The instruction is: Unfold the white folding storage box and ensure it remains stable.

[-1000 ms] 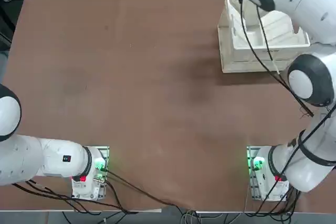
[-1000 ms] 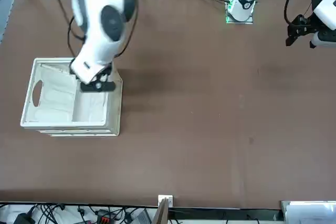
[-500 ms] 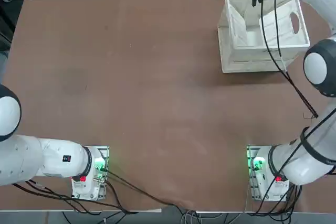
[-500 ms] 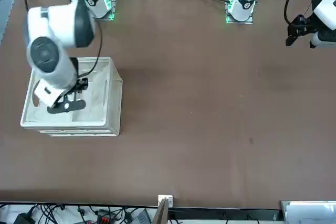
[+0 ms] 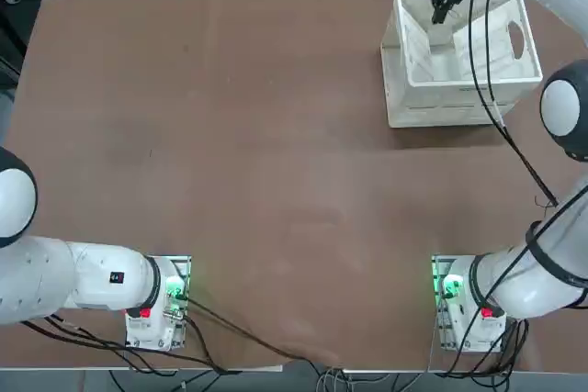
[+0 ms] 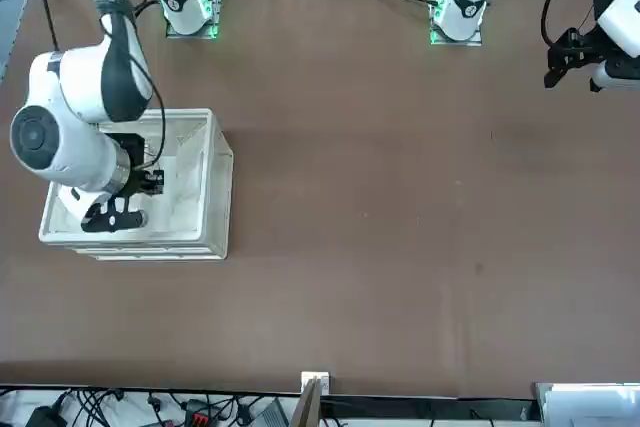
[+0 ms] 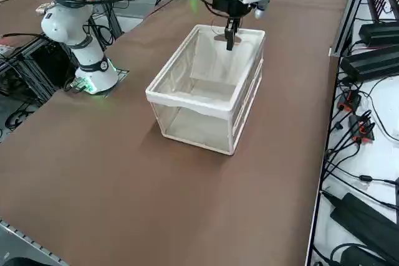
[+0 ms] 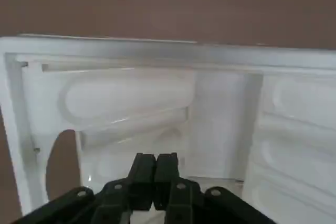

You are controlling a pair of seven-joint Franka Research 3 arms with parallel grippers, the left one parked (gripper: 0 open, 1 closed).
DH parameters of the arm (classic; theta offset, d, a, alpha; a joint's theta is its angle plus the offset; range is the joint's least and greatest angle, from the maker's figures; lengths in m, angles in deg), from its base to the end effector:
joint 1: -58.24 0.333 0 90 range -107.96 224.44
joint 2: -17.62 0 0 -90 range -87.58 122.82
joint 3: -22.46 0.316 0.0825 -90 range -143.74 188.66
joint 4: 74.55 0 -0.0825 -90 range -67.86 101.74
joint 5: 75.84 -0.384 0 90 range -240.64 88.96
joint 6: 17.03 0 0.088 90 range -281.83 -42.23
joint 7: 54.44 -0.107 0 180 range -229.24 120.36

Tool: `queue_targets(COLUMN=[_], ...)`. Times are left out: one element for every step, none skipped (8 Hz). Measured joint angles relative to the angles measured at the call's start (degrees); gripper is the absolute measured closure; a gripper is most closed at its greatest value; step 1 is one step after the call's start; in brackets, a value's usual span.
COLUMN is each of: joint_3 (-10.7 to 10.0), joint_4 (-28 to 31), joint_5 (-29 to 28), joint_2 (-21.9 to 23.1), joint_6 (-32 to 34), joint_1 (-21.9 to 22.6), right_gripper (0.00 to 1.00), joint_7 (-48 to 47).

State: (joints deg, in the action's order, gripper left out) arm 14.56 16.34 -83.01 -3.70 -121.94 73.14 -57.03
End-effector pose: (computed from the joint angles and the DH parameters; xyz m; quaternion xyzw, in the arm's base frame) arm 0.6446 0.0995 0.4134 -0.9973 -0.0217 0.0642 0.0288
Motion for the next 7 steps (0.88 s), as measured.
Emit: queue_targets(joint_3=[0.00,0.00,0.00,0.01,0.06,0.08,0.09], joint_4=[0.82,1.67,3.09,4.84,6.31,7.34,8.46], joint_5=[-3.96,-7.45,-9.73,-11.23,-11.99,-12.17,-12.65], joint_2=[0.00,0.03,0.02,-0.02,-0.03,-0.06,-0.13], joint_6=[-0.93,-2.18,-4.17,-6.09,-7.21,-8.07,-9.77], joint_1=[-0.92,-1.59,-1.94,-2.02,-2.02,-2.04,-2.07], right_gripper=[0.98,0.98,0.98,0.98,0.98,0.98,0.98], joint_7=[0.48,0.89,1.03,1.07,1.29,1.57,1.78])
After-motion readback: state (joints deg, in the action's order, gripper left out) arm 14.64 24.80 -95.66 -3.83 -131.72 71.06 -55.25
